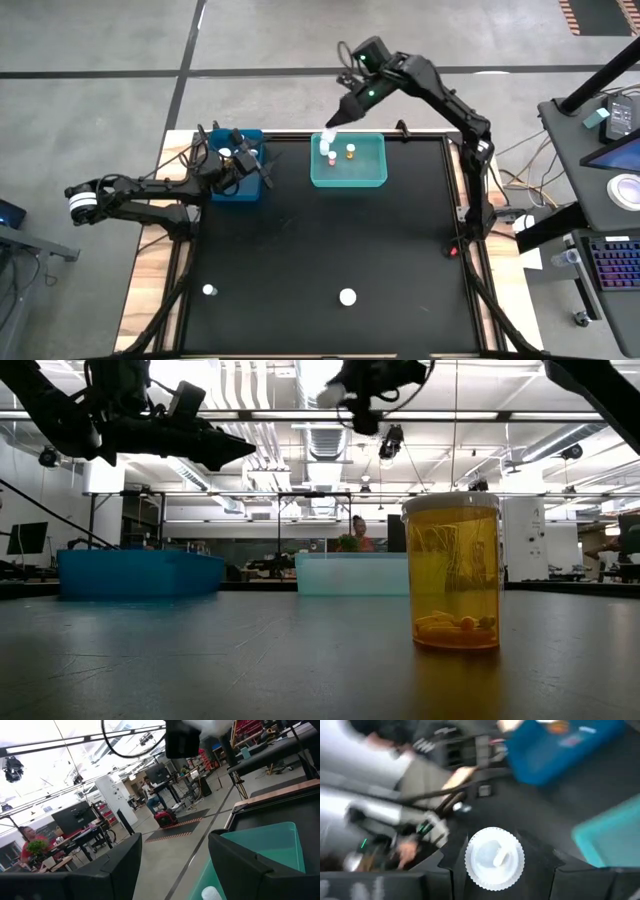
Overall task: Pick and place medicine bottles into bin by pill shape (circle, oval)
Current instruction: Put the white capsule bottle into the blue bin
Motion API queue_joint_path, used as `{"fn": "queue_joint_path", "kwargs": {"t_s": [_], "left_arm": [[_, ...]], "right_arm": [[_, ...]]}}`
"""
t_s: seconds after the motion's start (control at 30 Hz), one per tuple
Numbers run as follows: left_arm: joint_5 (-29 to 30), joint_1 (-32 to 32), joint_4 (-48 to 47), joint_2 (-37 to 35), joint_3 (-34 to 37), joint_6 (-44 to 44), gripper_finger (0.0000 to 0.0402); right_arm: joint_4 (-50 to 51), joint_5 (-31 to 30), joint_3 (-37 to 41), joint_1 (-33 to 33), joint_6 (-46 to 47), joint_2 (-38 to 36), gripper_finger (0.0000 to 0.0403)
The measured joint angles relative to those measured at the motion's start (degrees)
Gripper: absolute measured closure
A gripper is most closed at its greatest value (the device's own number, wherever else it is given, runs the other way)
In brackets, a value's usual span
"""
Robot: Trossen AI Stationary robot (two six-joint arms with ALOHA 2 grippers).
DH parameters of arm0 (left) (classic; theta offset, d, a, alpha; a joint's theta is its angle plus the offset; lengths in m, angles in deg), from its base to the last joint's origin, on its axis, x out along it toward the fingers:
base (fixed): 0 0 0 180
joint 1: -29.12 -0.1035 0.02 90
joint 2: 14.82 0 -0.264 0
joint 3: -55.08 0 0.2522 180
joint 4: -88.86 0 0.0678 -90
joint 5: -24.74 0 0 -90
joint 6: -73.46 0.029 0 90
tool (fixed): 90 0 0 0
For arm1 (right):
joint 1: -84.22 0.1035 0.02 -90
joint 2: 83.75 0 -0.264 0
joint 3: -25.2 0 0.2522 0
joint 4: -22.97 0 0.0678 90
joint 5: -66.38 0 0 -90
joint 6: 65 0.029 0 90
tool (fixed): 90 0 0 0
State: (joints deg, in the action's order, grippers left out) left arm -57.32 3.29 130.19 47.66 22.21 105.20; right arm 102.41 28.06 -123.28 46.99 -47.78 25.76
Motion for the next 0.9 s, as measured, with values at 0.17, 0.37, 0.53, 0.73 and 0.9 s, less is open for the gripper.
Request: {"fn": "queue_joint_path", "kwargs": {"t_s": [0.17, 0.37, 0.53, 0.73, 0.9], "left_arm": [[0.0, 0.0, 0.3, 0.0, 0.0, 0.0, 0.0187], [0.0, 0.0, 0.4, 0.0, 0.0, 0.0, 0.0187], [0.0, 0.0, 0.4, 0.0, 0.0, 0.0, 0.0187], [0.0, 0.0, 0.4, 0.1, 0.0, 0.0, 0.0187], [-0.1, 0.0, 0.4, 0.1, 0.0, -1.0, 0.0187]], "right_arm": [[-9.5, 14.2, 0.0, 2.9, -6.7, -1.2, 0.0267], [-24.4, 17.9, 0.0, 7.0, -12.7, -2.2, 0.0266], [-41.5, 20.3, 0.0, 10.5, -9.6, -2.6, 0.0266], [-62.3, 14.2, 0.0, 14.1, 0.4, -2.9, 0.0266], [-74.4, 14.7, 0.0, 16.3, 4.5, -3.0, 0.0266]]}}
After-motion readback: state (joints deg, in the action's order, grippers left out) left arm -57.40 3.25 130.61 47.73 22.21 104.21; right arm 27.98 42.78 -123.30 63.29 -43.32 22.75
